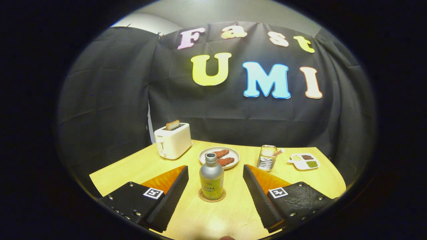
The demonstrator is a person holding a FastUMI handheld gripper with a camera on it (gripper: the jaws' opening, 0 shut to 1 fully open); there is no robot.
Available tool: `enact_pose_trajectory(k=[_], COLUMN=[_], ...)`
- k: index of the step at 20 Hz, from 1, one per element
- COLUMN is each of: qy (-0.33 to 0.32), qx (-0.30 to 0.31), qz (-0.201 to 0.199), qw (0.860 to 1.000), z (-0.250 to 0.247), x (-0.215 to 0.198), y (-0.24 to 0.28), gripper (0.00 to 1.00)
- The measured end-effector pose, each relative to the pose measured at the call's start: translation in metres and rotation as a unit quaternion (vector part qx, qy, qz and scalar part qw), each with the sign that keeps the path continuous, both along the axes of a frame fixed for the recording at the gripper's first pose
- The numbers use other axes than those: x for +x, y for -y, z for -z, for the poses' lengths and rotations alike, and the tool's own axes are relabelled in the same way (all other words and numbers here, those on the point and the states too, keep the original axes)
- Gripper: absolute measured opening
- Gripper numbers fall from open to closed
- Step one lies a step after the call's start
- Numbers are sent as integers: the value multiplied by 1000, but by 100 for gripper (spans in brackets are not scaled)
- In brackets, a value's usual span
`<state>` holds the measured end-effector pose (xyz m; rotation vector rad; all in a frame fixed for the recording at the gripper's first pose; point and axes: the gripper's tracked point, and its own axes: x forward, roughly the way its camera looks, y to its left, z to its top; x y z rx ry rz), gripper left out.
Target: Take the bottle from table, then pour the juice into the cup, finally place the bottle on the coaster
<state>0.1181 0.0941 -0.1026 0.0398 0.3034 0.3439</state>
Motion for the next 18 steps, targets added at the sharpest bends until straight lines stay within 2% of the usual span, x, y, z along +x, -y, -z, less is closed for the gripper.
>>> enact_pose_trajectory(k=[9, 11, 14, 18], qy=[46, 54, 59, 63], qx=[15, 16, 24, 22], qz=[60, 74, 72, 99], qw=[997, 996, 995, 993], z=[-69, -73, -72, -72], x=[-48, -55, -68, -75], y=[44, 52, 55, 77], gripper=[99, 99, 99, 99])
